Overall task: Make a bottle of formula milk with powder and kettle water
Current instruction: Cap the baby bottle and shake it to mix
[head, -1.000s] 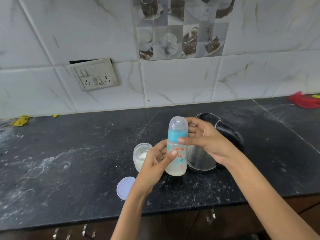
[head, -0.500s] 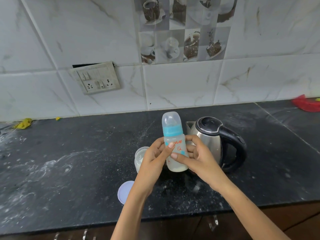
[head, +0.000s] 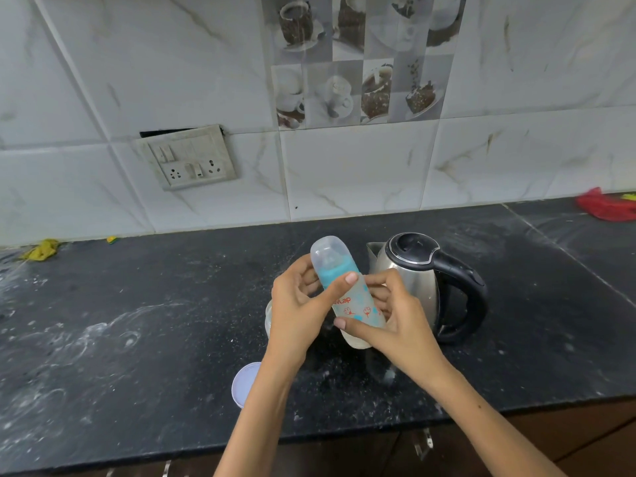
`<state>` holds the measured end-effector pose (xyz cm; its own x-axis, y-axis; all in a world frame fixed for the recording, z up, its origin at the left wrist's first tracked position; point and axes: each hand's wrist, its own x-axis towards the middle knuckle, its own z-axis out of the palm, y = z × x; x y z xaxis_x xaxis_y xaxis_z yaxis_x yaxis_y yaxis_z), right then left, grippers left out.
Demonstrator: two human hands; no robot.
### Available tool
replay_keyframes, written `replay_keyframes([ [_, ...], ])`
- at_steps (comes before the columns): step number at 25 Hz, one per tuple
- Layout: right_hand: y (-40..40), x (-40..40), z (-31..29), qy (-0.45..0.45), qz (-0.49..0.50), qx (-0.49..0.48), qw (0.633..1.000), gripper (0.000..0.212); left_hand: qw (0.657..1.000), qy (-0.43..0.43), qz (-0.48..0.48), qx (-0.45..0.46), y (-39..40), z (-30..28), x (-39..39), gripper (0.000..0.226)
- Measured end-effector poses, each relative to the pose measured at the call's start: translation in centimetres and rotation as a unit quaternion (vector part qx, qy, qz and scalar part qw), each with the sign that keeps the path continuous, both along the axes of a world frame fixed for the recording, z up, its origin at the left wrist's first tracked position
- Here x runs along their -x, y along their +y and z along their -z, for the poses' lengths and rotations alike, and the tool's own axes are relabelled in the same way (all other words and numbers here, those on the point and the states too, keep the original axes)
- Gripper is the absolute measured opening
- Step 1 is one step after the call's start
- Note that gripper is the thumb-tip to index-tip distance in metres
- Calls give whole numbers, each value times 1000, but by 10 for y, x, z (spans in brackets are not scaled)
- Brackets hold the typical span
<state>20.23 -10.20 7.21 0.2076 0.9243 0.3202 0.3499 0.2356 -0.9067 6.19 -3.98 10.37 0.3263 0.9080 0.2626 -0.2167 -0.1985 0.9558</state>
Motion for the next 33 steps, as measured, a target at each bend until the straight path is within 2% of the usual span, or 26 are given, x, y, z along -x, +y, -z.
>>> replay_keyframes([
  [2,2,-5,2,101,-62,38,992,58,999,0,54,1,4,-1,3,35],
  [4,3,-6,3,162,-112,82,977,61,994,12,107,6,8,0,7,35],
  [7,3,-7,4,175,-109,111,972,66,990,56,129,8,9,1,11,38],
  [8,3,-6,4,147,-78,103,981,66,990,99,95,-15,9,1,11,43],
  [10,1,-2,4,28,8,74,997,63,979,188,-17,-74,5,3,9,61],
  [13,-3,5,5,-198,101,24,975,61,962,213,-124,-118,-10,4,-4,69],
  [15,-3,8,5,-252,124,-2,960,60,962,200,-148,-116,-15,5,-11,63],
  [17,-4,9,5,-257,130,-6,958,59,971,167,-135,-105,-12,7,-12,56],
  [20,-3,10,4,-196,105,16,975,62,978,146,-101,-106,-7,10,-7,53],
  [26,0,-1,7,-70,10,60,996,93,987,130,18,-88,10,17,5,53],
  [29,4,-5,10,28,-44,87,995,94,983,139,79,-89,16,24,10,60],
  [31,4,-8,12,108,-83,100,986,92,986,115,112,-52,15,29,12,60],
  [33,0,-17,10,174,-98,108,974,97,990,115,76,-41,10,39,15,51],
])
